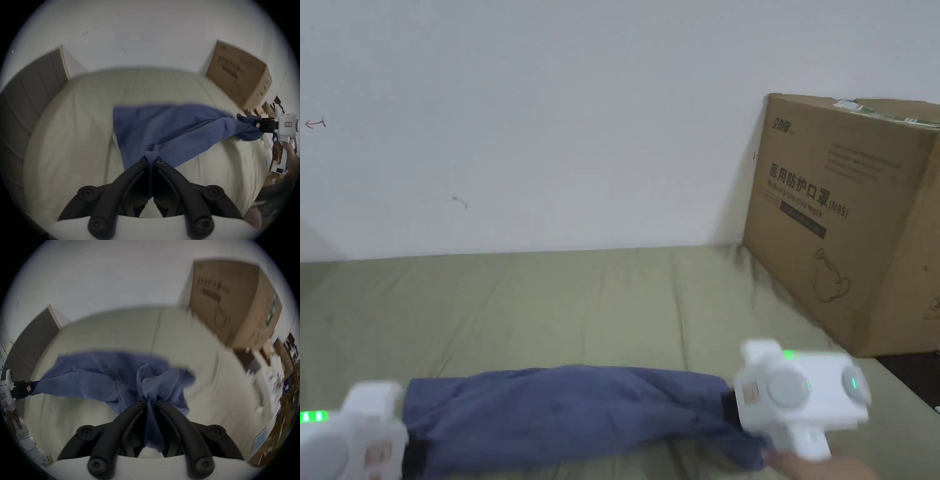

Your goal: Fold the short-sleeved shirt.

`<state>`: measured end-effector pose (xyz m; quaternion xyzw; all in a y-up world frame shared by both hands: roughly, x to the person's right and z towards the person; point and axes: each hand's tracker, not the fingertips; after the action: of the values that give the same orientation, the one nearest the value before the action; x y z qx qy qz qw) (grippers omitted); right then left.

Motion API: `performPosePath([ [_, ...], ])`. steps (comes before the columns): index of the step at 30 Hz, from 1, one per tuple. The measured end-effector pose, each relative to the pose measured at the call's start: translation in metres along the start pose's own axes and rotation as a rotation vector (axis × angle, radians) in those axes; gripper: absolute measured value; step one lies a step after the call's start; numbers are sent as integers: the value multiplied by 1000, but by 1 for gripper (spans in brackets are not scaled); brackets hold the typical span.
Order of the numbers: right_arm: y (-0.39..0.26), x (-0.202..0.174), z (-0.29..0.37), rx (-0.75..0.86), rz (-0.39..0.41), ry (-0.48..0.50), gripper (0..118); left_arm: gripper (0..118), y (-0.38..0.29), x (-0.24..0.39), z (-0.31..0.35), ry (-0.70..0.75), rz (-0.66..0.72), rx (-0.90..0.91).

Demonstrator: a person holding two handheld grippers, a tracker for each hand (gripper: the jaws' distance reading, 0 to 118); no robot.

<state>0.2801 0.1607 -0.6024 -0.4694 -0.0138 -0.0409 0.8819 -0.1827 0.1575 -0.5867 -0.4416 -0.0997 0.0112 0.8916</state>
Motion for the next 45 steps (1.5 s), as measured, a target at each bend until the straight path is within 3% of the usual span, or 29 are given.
performPosePath([
  [4,-92,26,6,-86,-37,67,6,3,-83,-14,-2,-45,-19,-88],
  [8,-149,48,48,-84,22,100,6,3,-126,-33,37,-41,2,-65],
  [13,-181,67,98,-109,14,172,6,3,-149,-57,76,-84,54,-90],
  [17,-190,73,118,-158,-70,234,6,3,-155,-56,100,-116,19,-109],
  [20,-192,69,118,-168,-76,210,6,3,-159,-54,109,-116,-5,-115],
  [22,-195,63,114,-169,-37,170,7,6,-163,-55,107,-141,16,-134],
  [23,-195,61,112,-172,-31,164,9,14,-165,-54,107,-141,28,-151],
  [24,-198,56,113,-183,-24,153,18,38,-167,-55,106,-118,33,-167],
  [25,-199,55,114,-191,-27,153,49,83,-170,-57,107,-115,36,-176],
  [26,-200,53,116,-204,-27,148,83,107,-173,-59,111,-122,37,-171],
  [27,-201,52,122,-201,-28,144,103,113,-175,-61,116,-122,41,-160],
  [32,-197,51,171,-51,-81,165,105,110,-173,-58,169,-179,172,-45],
  [37,-203,38,242,302,-192,242,103,107,-178,-21,244,-138,220,309],
  [38,-208,32,252,360,-199,256,99,98,-183,-13,255,-127,235,377],
  [39,-213,27,261,428,-207,238,85,77,-188,-6,263,-118,245,428],
  [40,-217,20,269,479,-210,213,41,28,-193,-1,269,-114,252,469],
  [41,-218,16,272,492,-208,177,8,0,-196,3,273,-97,258,487],
  [43,-218,9,274,483,-222,127,5,0,-196,5,271,-21,243,496],
  [45,-215,11,272,456,-197,246,5,0,-190,0,267,-57,240,467],
])
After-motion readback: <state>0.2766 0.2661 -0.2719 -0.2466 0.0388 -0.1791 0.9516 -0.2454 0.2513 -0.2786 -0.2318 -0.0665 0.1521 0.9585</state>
